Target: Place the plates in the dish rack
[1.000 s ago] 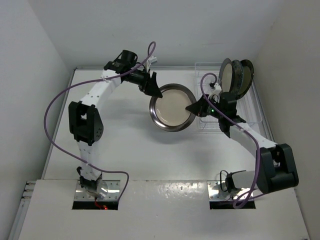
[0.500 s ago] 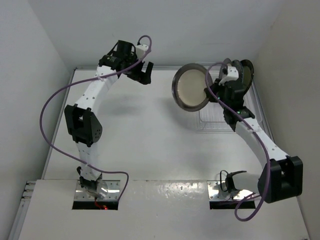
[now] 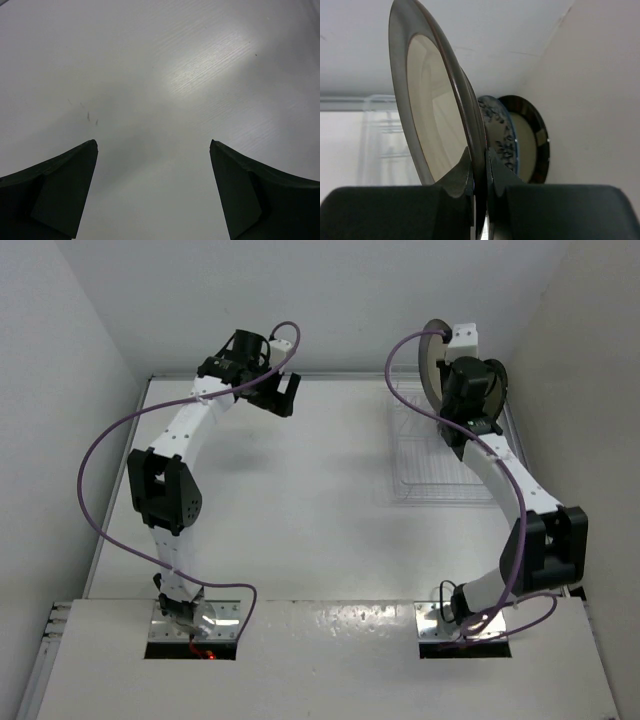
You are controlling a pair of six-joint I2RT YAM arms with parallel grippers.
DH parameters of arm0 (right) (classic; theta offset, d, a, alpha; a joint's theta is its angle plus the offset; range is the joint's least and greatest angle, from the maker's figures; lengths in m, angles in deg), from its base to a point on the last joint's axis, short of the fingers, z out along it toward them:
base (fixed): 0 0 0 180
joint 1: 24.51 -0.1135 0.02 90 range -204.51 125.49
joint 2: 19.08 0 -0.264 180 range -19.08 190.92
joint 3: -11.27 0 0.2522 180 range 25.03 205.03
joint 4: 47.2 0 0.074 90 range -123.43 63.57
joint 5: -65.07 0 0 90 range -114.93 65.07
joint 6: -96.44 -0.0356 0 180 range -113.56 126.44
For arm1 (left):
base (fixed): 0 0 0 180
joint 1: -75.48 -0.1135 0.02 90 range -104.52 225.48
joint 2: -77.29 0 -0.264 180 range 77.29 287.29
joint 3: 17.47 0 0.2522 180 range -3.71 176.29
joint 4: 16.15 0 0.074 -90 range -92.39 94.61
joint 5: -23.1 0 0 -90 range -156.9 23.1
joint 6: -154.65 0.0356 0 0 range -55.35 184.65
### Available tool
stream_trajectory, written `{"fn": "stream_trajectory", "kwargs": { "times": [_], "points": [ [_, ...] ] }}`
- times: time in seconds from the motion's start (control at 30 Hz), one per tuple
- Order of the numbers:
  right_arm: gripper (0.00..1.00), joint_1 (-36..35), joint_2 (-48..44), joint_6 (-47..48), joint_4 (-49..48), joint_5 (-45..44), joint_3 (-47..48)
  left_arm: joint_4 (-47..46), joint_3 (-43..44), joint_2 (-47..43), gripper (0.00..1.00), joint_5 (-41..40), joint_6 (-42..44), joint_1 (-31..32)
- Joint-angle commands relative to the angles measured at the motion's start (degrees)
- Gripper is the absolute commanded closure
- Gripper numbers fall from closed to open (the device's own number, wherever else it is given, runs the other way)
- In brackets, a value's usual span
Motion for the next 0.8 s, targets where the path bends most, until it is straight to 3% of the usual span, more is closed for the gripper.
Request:
{"fn": "stream_trajectory", "kwargs": {
  "times": [0.0, 0.33, 0.53, 0.63, 0.77],
  "points": [
    [1.0, 0.7, 2.9, 10.3, -15.1, -5.6, 6.2, -1.3, -0.6, -2.7, 0.01, 0.3, 0.2, -1.3],
    [1.0, 0.1, 9.3, 19.8, -22.3, -10.0, 6.7, -1.3, -1.7, -1.7, 0.01, 1.5, 0.2, -1.9],
    [1.0, -2.3, 13.1, 27.6, -32.9, -15.4, 5.4, -1.9, -2.2, -1.7, 0.01, 2.0, 0.2, -1.9],
    [1.0, -3.0, 14.0, 26.9, -33.4, -18.5, 4.6, -1.9, -2.2, -1.7, 0.01, 2.6, 0.2, -1.9],
    [1.0, -3.8, 13.0, 19.3, -31.5, -20.7, 0.3, -1.9, -2.8, -1.7, 0.01, 3.1, 0.2, -2.4]
  ]
}}
